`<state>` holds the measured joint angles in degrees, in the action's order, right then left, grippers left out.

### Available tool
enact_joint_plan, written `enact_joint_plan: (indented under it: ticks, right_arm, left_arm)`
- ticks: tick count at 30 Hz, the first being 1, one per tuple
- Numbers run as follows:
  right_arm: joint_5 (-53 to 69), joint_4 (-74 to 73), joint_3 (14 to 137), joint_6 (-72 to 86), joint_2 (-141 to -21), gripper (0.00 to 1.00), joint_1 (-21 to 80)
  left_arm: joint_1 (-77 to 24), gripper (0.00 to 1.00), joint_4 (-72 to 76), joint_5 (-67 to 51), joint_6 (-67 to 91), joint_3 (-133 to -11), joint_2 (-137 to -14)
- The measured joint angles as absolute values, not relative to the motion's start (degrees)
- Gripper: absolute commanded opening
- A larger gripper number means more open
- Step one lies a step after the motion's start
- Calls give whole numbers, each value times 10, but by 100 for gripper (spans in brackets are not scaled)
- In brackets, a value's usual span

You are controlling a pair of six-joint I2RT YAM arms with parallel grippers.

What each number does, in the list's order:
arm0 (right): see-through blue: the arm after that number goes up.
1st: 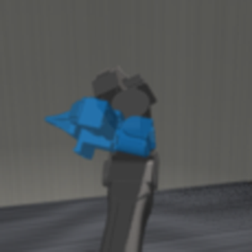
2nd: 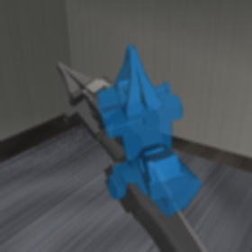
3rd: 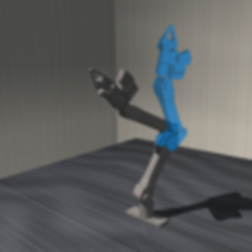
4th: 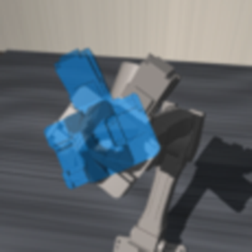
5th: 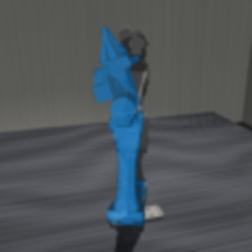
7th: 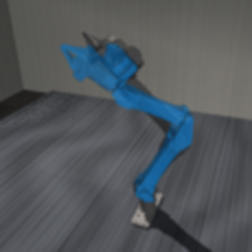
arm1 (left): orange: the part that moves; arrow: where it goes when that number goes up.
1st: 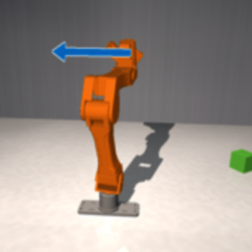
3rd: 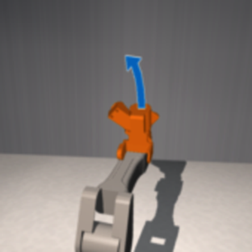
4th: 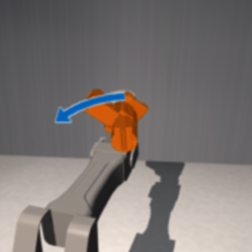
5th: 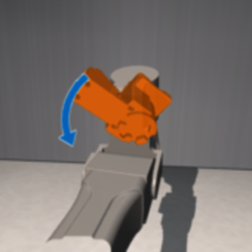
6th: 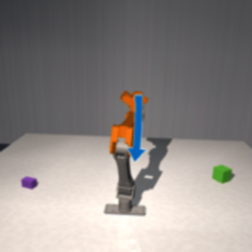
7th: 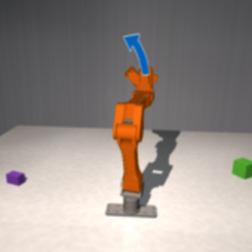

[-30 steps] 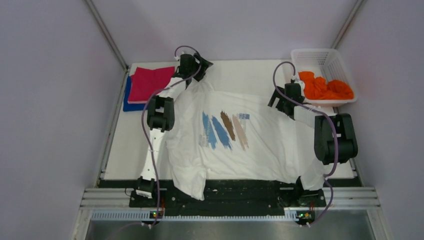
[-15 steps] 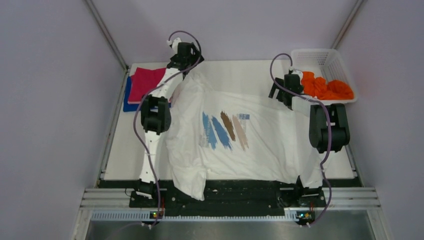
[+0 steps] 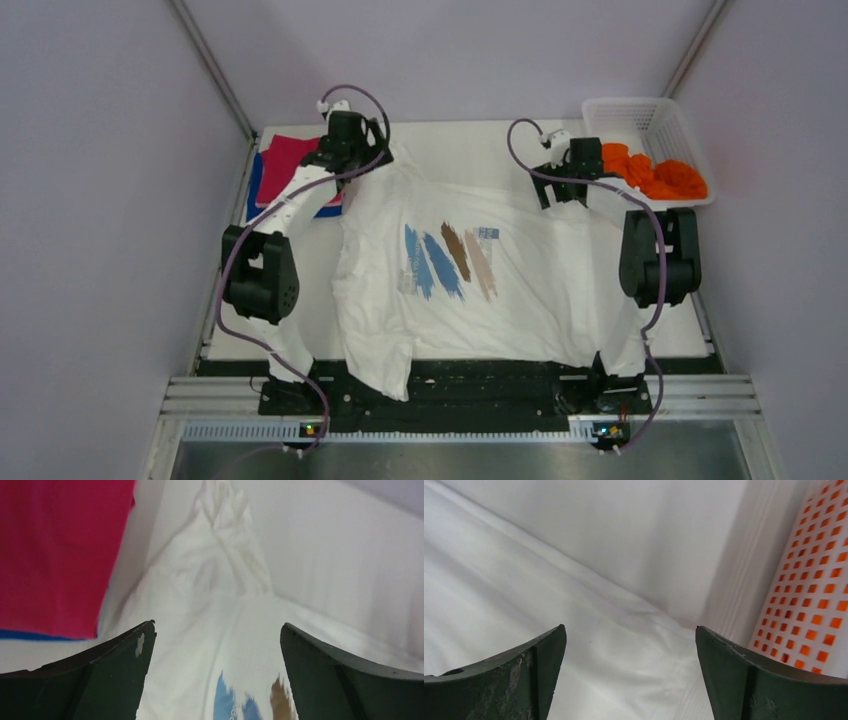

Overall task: Fold and stack the t-shirts
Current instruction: Flatten out the tshirt

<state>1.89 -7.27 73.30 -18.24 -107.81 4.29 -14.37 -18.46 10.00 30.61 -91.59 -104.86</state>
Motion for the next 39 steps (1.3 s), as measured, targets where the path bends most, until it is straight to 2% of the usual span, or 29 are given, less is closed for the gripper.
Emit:
enact_joint_plan:
  ticks: [3, 6, 11, 17, 21, 27, 39]
  right_arm:
    - [41, -126, 733, -176, -1068, 99, 51]
    - [42, -141, 707, -100, -1030, 99, 75]
    - [47, -138, 598, 57, -939, 99, 120]
    - [24, -155, 543, 147, -955, 99, 114]
    - [16, -146, 574, 167, -985, 99, 104]
    - [9, -146, 684, 172, -1075, 99, 83]
    - [12, -164, 910, 149, -1235, 99, 49]
  left_arm:
    - [-156, 99, -198, 67, 318, -834, -1041]
    - [-173, 99, -227, 27, 331, -780, -1041]
    - [-194, 99, -250, -7, 343, -773, -1042]
    - [-192, 99, -273, 1, 347, -797, -1091]
    - [-187, 99, -292, 10, 350, -828, -1147]
    - [-168, 99, -329, 8, 362, -927, -1213]
    - [-128, 99, -386, -23, 360, -1200, -1380]
